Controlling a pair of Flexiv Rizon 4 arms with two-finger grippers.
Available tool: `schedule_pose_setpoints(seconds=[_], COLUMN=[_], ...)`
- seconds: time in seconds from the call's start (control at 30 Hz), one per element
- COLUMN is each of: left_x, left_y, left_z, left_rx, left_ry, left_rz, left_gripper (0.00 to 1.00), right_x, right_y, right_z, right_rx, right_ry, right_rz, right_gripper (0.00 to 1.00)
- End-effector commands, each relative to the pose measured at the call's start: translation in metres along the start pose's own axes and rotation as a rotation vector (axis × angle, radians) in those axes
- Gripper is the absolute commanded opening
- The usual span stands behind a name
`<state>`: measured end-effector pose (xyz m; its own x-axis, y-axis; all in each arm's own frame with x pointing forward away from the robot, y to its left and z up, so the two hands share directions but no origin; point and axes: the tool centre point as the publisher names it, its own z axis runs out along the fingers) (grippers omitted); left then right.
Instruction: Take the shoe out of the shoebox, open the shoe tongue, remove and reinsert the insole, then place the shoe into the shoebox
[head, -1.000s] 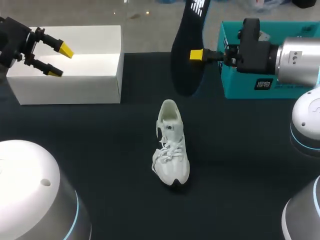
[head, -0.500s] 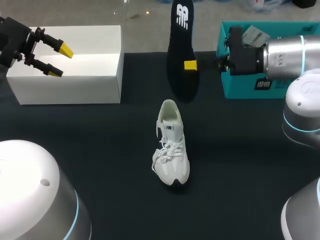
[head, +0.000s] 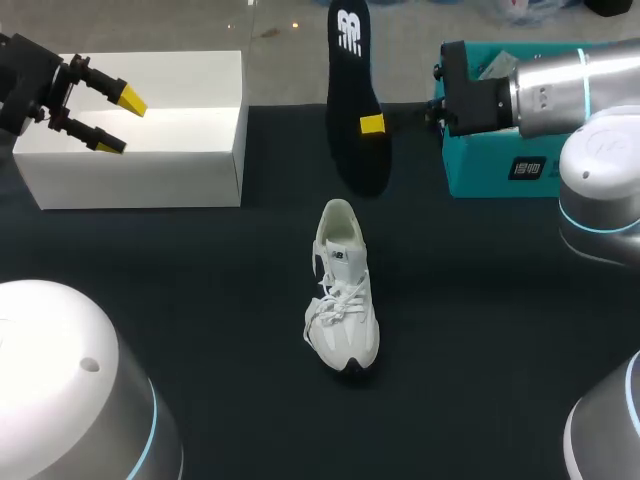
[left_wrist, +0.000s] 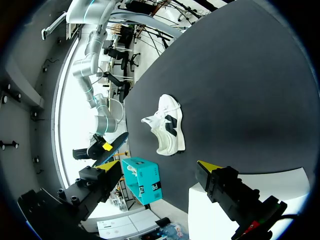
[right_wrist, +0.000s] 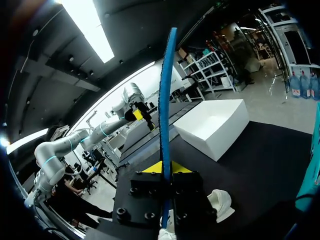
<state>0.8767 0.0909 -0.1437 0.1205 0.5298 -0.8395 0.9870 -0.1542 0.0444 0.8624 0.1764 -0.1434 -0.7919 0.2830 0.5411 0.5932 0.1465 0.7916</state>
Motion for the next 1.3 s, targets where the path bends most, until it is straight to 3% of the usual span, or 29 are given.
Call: schedule_pose_setpoints(seconds=[0.03, 0.17, 0.27, 0.4, 0.57, 0.87, 1.1, 1.3], left_x=[-0.001, -0.001, -0.001, -0.001, -0.001, -0.001, -0.001, -0.001], left_y=[0.0, 0.0, 0.0, 0.0, 0.0, 0.0, 0.0, 0.0], left_z=[0.0, 0.0, 0.0, 0.0, 0.0, 0.0, 0.0, 0.0], left_rx=[0.0, 0.0, 0.0, 0.0, 0.0, 0.0, 0.0, 0.0], left_ry=[0.003, 0.003, 0.003, 0.003, 0.003, 0.003, 0.003, 0.003], left_rz=[0.0, 0.0, 0.0, 0.0, 0.0, 0.0, 0.0, 0.0], left_gripper=[1.0, 1.0, 1.0, 1.0, 1.0, 1.0, 1.0, 1.0], right_x=[0.0, 0.0, -0.012, -0.027, -0.044, -0.049, -0.052, -0.065], right_y=[0.0, 0.0, -0.002, 0.005, 0.003, -0.014, -0.033, -0.056], right_z=[0.002, 0.002, 0.017, 0.03, 0.047, 0.064, 0.08, 0.089], right_rx=[-0.002, -0.002, -0.02, -0.13, -0.104, -0.067, -0.063, -0.012], right_ry=[-0.002, -0.002, -0.055, -0.091, -0.143, -0.137, -0.115, -0.114], right_rz=[0.0, 0.0, -0.054, -0.071, -0.145, -0.139, -0.12, -0.087], right_gripper=[0.0, 0.0, 0.0, 0.0, 0.0, 0.0, 0.0, 0.0])
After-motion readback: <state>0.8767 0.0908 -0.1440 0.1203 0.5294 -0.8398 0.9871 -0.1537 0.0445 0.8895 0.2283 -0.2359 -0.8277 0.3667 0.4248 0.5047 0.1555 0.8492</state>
